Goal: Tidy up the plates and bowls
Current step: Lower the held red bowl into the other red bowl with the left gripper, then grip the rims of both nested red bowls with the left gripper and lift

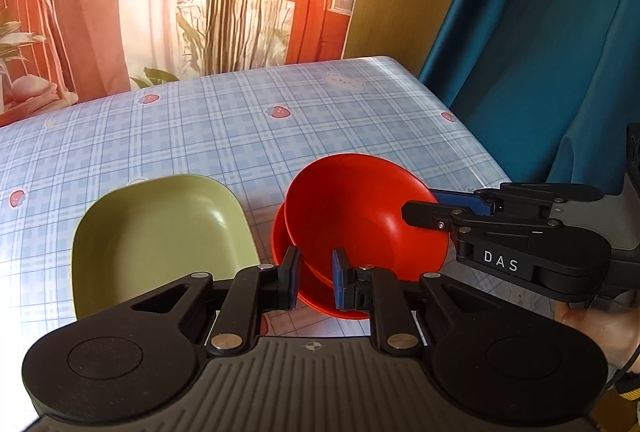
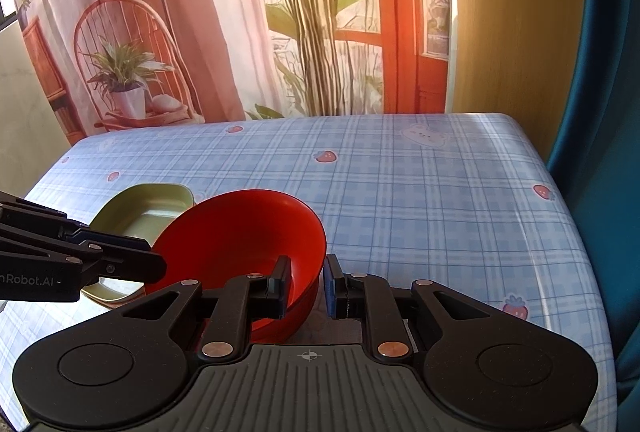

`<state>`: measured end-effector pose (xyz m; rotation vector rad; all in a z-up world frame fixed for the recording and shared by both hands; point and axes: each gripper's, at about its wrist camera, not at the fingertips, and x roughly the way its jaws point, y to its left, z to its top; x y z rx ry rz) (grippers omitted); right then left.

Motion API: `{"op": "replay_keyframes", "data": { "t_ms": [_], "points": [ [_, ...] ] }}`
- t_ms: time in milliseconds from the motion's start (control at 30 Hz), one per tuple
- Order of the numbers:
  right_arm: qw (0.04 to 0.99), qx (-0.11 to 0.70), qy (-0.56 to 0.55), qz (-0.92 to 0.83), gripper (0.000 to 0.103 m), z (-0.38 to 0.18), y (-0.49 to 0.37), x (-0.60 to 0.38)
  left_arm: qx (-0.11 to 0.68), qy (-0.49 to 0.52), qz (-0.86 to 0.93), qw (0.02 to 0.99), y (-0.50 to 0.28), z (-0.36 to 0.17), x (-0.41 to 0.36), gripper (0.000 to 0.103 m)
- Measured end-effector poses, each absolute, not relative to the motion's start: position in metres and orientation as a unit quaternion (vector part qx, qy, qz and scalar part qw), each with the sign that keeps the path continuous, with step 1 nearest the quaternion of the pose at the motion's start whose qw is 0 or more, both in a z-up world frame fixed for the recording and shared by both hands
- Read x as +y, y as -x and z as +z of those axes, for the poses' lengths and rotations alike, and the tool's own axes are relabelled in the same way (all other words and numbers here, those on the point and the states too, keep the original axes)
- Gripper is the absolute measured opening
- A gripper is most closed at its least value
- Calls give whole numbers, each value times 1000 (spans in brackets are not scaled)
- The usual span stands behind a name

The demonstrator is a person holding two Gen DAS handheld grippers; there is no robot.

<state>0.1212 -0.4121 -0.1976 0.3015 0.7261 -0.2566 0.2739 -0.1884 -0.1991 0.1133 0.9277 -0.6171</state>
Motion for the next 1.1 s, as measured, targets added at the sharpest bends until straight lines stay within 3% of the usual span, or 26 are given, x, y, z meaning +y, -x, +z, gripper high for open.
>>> {"op": "replay_keyframes", "data": {
  "t_ms": [1100],
  "points": [
    [900, 381, -174, -122, 19, -230, -115, -410, 458, -28, -295, 838, -276, -212, -185, 19]
  ]
}}
